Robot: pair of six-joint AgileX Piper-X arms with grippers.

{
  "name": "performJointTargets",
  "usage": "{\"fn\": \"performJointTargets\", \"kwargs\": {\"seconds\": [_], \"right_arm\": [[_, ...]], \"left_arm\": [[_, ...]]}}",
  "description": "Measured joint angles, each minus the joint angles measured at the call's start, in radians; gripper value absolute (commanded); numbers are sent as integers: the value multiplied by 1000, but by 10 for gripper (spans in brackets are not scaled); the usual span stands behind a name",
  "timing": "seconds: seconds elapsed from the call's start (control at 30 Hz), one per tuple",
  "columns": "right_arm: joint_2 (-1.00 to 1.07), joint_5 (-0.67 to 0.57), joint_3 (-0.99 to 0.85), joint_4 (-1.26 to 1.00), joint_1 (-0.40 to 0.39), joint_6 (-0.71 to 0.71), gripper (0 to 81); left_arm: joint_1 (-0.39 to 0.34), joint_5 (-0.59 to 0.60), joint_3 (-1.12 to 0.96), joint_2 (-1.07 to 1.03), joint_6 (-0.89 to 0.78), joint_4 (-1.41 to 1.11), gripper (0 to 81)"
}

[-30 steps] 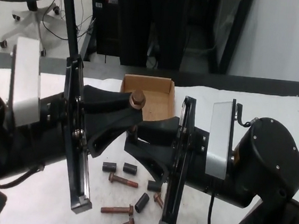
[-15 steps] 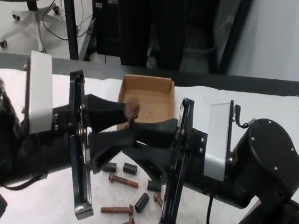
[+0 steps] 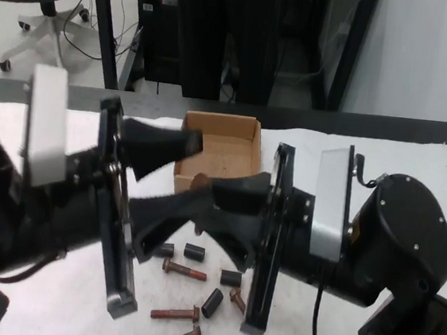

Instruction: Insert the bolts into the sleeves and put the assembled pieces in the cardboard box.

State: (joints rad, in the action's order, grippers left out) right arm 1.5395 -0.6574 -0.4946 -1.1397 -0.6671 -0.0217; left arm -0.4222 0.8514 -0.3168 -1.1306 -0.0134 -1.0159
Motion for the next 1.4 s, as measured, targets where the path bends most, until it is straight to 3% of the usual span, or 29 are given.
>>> {"fn": "performJointTargets", "kwargs": {"seconds": [0.1, 0.17, 0.23, 0.27, 0.33, 0.47, 0.6, 0.73, 0.93, 1.4], "right_arm": [[0, 7, 0, 19, 32, 5, 8], [0, 36, -1, 59, 56, 15, 8], [0, 96, -8, 131, 80, 22, 8], [0, 131, -14, 172, 89, 33, 8], [0, 168, -27, 230, 100, 44, 8], [0, 284, -126, 522, 126, 54, 8], [3, 414, -314, 888, 129, -33, 8], [28, 545, -522, 1149, 138, -120, 8], [170, 591, -844, 1417, 170, -152, 8], [581, 604, -1181, 1679, 175, -151, 8]], "left_arm": [[3, -35, 0, 0, -64, -133, 381], [10, -74, 0, 0, -86, -166, 239], [21, -143, 0, 0, -96, -179, 42], [33, -194, 0, 0, -85, -169, 2], [44, -268, 0, 0, -63, -134, 3], [53, -568, 0, -2, 13, 96, 3], [55, -754, 0, -1, 63, 324, 3], [55, -797, 0, -1, 72, 401, 3], [55, -820, 0, -1, 74, 485, 3], [55, -827, 0, -1, 74, 514, 3]]}}
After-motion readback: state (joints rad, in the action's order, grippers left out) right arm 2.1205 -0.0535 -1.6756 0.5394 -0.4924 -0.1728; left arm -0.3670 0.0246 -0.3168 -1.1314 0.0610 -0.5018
